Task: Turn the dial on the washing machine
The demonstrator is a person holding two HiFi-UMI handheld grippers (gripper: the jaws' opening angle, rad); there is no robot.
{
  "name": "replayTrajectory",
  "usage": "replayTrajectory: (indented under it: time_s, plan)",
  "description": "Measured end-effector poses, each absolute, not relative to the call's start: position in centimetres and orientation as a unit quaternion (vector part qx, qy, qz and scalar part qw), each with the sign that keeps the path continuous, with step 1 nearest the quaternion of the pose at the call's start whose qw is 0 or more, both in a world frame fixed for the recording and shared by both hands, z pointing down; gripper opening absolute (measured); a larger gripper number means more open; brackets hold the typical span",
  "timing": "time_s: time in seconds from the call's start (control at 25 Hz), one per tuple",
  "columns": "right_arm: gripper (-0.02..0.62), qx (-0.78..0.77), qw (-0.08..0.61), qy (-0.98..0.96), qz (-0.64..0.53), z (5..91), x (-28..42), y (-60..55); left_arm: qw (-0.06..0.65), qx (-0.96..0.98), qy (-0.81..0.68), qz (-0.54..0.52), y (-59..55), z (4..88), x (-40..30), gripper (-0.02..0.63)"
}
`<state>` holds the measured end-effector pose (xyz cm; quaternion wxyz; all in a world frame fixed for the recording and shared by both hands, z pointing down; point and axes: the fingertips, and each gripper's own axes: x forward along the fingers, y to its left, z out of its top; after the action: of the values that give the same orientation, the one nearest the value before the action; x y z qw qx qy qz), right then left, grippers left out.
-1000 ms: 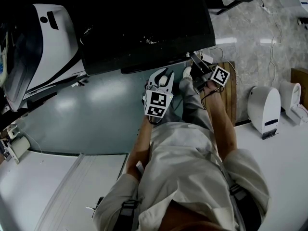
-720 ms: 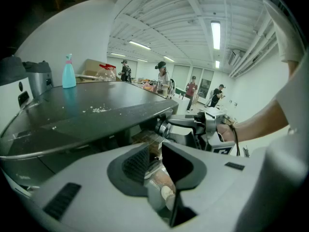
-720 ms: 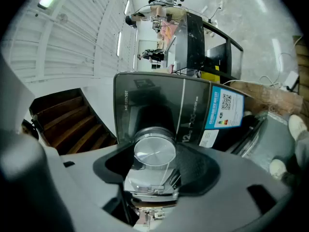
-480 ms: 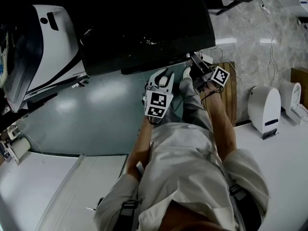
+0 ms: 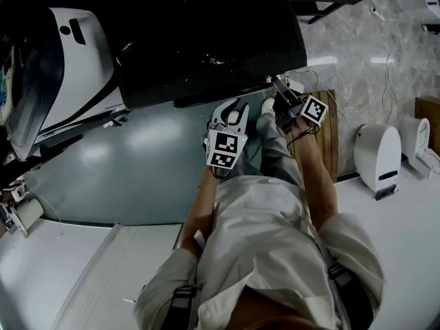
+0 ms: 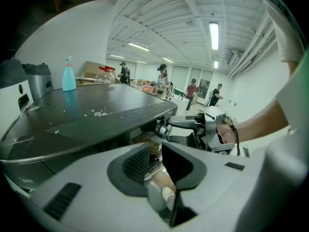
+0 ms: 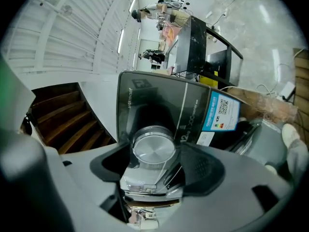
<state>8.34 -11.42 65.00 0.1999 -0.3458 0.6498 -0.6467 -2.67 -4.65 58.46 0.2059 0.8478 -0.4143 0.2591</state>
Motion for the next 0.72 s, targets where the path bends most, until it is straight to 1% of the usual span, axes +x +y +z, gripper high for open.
replayTrajectory:
  time_s: [0.2,0.32,0.48,0.64,0.72]
  plan:
    - [0.33,-0.362,0.18,0.666,-0.627,64.6,8.8,-10.9,0.202,0.851,-0.41,0.259,-4.5,57.9,-2.6,0.087]
    - [0.331,-0.364,0.156,0.687,-0.608,63.6,8.5,-10.3,0.195,0.854,-0.408,0.257,-4.6,57.3,-2.5,0.087]
    - [0.327,-0.388,0.084,0.723,-0.565,62.5,8.5,-9.3,0.183,0.86,-0.405,0.25,-4.8,56.5,-2.5,0.087]
    - [0.289,-0.396,0.025,0.77,-0.5,60.5,7.9,-8.6,0.173,0.865,-0.405,0.24,-4.9,55.3,-2.6,0.087]
    - [0.285,-0.403,0.002,0.786,-0.469,59.3,7.7,-8.4,0.169,0.868,-0.405,0.234,-4.8,54.7,-2.8,0.087]
